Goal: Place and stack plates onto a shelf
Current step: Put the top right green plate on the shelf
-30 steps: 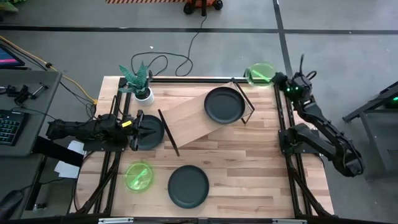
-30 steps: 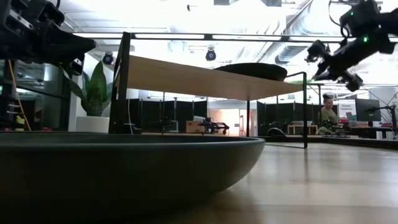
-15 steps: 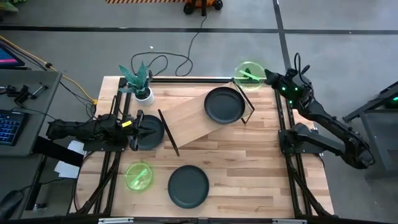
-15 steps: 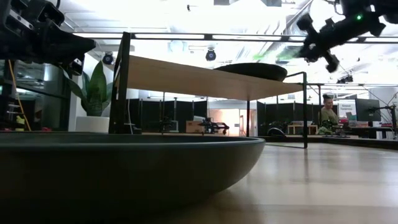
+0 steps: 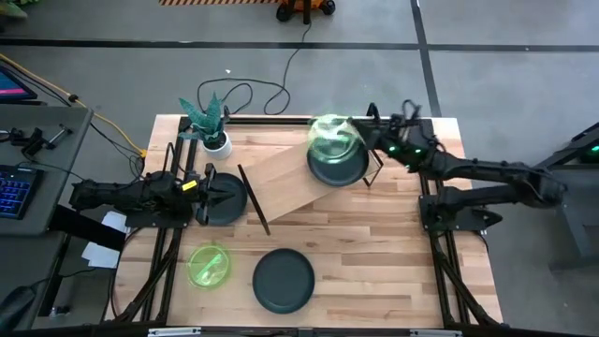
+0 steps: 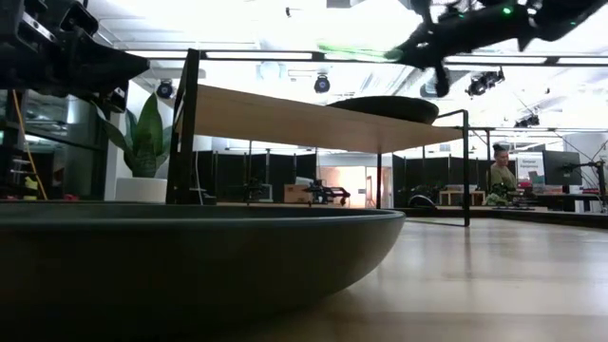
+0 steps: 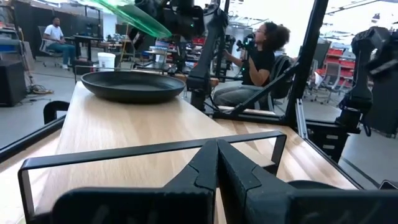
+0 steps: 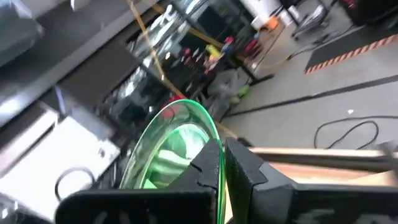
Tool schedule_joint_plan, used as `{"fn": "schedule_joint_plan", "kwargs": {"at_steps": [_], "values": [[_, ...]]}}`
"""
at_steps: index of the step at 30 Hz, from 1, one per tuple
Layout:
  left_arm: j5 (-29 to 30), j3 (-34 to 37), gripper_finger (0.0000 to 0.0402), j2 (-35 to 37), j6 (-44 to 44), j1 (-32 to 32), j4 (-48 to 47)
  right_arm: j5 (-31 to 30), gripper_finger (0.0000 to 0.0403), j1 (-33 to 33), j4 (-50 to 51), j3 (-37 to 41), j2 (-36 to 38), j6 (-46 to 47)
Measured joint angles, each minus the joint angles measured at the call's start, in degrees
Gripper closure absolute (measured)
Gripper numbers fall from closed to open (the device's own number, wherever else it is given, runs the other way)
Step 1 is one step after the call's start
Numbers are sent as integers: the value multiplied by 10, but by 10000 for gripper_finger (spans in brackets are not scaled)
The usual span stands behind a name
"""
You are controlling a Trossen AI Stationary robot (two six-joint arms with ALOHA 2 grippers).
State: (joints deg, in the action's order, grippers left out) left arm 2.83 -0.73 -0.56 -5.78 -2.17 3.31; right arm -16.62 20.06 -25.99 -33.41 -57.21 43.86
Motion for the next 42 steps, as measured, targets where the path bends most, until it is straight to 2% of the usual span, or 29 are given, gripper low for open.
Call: {"fn": "schedule_joint_plan", "kwargs": {"at_steps": [6, 16, 21, 32, 42], "values": [[0, 0, 401, 0, 0, 0, 0, -19, 403, -68, -1, -79, -117, -37], [0, 0, 401, 0, 0, 0, -1, -9, 403, -114, 7, -172, -276, -49], [0, 0, 401, 0, 0, 0, -1, -9, 403, -121, 35, -184, -300, -48], [0, 0, 401, 0, 0, 0, -1, 1, 403, -131, 29, -184, -303, -25], [5, 0, 401, 0, 0, 0, -1, 6, 402, -141, -29, -184, -353, -30]]}}
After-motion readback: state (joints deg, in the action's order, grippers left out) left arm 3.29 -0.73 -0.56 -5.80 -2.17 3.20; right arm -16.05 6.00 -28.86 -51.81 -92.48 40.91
